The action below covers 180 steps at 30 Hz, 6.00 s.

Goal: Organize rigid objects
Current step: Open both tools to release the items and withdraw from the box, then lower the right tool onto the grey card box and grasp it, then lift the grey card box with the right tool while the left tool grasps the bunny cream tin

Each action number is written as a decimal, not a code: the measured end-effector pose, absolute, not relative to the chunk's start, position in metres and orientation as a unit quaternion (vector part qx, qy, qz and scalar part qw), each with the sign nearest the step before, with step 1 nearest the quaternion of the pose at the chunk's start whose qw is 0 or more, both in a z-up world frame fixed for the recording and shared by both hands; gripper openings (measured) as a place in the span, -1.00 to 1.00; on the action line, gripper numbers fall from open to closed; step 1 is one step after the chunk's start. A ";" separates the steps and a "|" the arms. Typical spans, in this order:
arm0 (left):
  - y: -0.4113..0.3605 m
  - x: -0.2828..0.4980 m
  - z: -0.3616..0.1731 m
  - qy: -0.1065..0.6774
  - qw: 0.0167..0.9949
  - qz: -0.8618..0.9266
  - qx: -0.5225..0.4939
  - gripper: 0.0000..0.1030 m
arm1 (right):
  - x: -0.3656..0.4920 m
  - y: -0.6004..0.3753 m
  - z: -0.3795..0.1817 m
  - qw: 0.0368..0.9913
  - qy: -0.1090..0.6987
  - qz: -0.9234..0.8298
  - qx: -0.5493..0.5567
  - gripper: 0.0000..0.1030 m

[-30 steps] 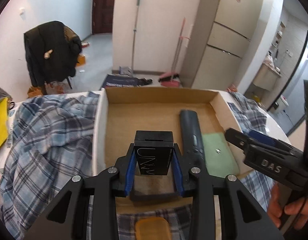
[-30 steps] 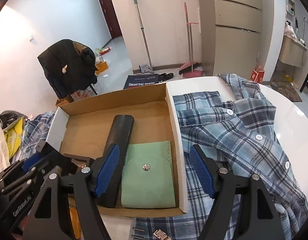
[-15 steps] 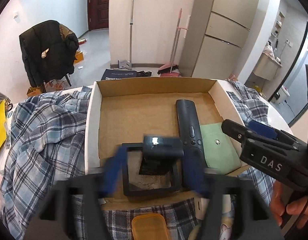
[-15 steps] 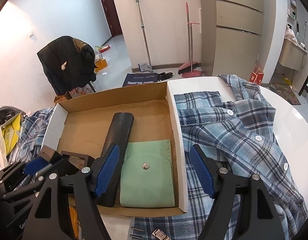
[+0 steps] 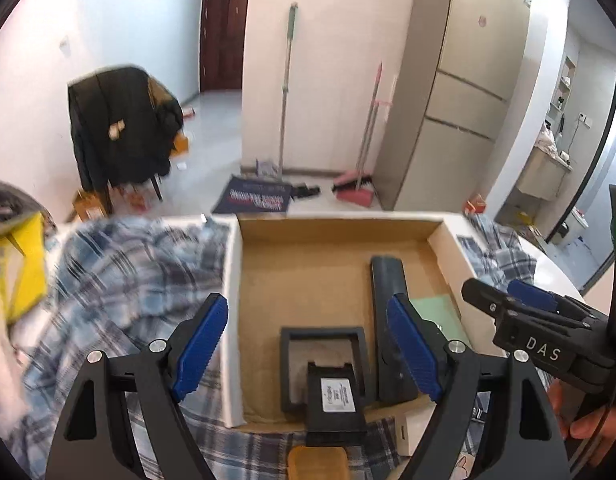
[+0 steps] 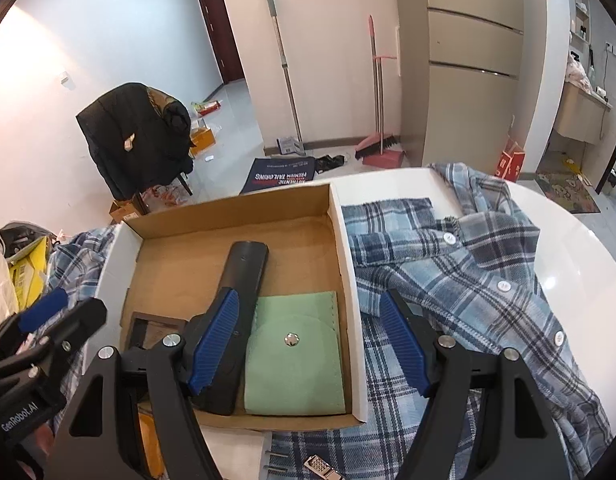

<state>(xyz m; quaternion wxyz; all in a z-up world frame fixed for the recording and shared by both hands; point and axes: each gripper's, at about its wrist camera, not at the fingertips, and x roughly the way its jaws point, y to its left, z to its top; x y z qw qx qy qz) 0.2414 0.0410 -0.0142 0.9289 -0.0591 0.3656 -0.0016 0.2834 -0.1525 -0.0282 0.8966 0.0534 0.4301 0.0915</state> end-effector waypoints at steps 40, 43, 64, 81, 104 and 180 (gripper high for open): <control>0.042 -0.025 0.061 0.101 0.991 0.091 -0.007 1.00 | 0.053 -0.200 0.052 0.967 0.244 0.069 0.010 0.99; 0.038 -0.027 0.045 0.107 0.991 0.084 0.007 1.00 | 0.048 -0.198 0.038 0.963 0.261 0.064 -0.006 0.99; 0.030 -0.023 -0.012 0.132 0.991 0.023 0.003 1.00 | 0.044 -0.172 -0.010 0.941 0.328 0.070 -0.036 0.99; 0.036 -0.022 -0.010 0.138 0.990 0.024 -0.009 1.00 | 0.064 -0.144 -0.044 0.909 0.398 0.120 -0.030 0.73; 0.048 -0.011 -0.017 0.164 0.985 0.019 -0.046 1.00 | 0.066 -0.117 -0.081 0.862 0.479 0.153 -0.069 -0.11; -0.078 0.133 -0.084 0.469 0.876 -0.102 0.056 0.48 | 0.085 -0.239 -0.042 0.935 0.338 0.090 0.061 -0.11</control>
